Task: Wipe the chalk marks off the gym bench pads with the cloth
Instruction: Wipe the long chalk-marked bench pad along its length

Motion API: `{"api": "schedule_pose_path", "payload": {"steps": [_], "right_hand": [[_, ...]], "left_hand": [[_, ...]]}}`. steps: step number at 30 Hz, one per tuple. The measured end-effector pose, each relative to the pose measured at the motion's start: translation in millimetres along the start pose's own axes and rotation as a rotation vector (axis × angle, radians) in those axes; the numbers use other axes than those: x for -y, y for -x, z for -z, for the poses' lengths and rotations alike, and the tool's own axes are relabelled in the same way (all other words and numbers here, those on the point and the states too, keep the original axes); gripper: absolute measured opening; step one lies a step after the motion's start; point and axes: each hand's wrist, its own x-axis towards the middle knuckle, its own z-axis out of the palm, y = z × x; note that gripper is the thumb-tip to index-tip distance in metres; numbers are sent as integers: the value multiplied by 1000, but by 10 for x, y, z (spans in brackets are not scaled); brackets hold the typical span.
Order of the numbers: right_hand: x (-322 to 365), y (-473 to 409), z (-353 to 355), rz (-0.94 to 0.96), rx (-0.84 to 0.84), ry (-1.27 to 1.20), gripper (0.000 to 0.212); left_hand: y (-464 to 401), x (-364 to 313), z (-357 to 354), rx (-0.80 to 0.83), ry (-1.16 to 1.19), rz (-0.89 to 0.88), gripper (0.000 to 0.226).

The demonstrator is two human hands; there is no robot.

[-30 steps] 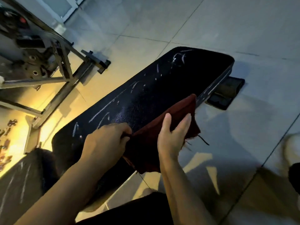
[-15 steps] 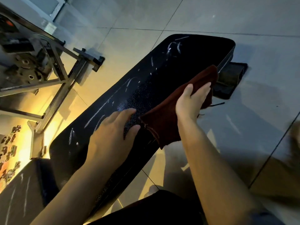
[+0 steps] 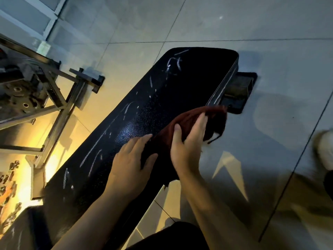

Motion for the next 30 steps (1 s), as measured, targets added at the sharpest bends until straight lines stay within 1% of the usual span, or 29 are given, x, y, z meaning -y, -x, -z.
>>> {"api": "schedule_pose_path", "payload": {"steps": [2, 4, 6, 7, 9, 10, 12, 14, 16, 18, 20, 22, 24, 26, 27, 28, 30], "right_hand": [[29, -168, 59, -3, -18, 11, 75], [41, -268, 100, -3, -14, 18, 73], [32, -289, 138, -3, -4, 13, 73], [24, -289, 173, -10, 0, -9, 73], [-5, -306, 289, -55, 6, -89, 74], [4, -319, 372, -107, -5, -151, 74], [41, -367, 551, -162, -68, -202, 73], [68, -450, 683, -59, -150, -61, 68], [136, -560, 737, 104, -152, 77, 59], [230, -699, 747, 184, -23, 198, 51], [276, -838, 773, 197, 122, 380, 46], [275, -909, 842, 179, 170, 494, 43], [241, -918, 915, 182, 143, 541, 30], [167, -894, 1022, 165, 99, 530, 16], [135, -873, 1075, 141, 85, 503, 17], [111, -847, 1126, 111, 77, 465, 23], [95, -798, 1224, 22, 89, 323, 31]], "left_hand": [[-47, -2, -2, -35, 4, 17, 38], [-92, -37, 25, -72, 105, 100, 24], [-126, -44, 45, -66, 245, 214, 21], [-141, -34, 50, -50, 288, 245, 21], [-168, -7, 69, -4, 313, 271, 18], [-179, 6, 77, 21, 321, 282, 15], [-189, 26, 84, 32, 349, 302, 11], [-190, 35, 81, 3, 347, 308, 9], [-186, 13, 92, -39, 327, 310, 9], [-182, -8, 124, -69, 307, 302, 12], [-185, -39, 164, -83, 314, 292, 14], [-181, -81, 206, -75, 421, 308, 12], [-171, -119, 252, -42, 583, 333, 9], [-156, -131, 289, -13, 669, 324, 8], [-145, -132, 305, -9, 681, 315, 7], [-137, -131, 317, -9, 681, 306, 7], [-116, -145, 342, -1, 661, 286, 5]]}}
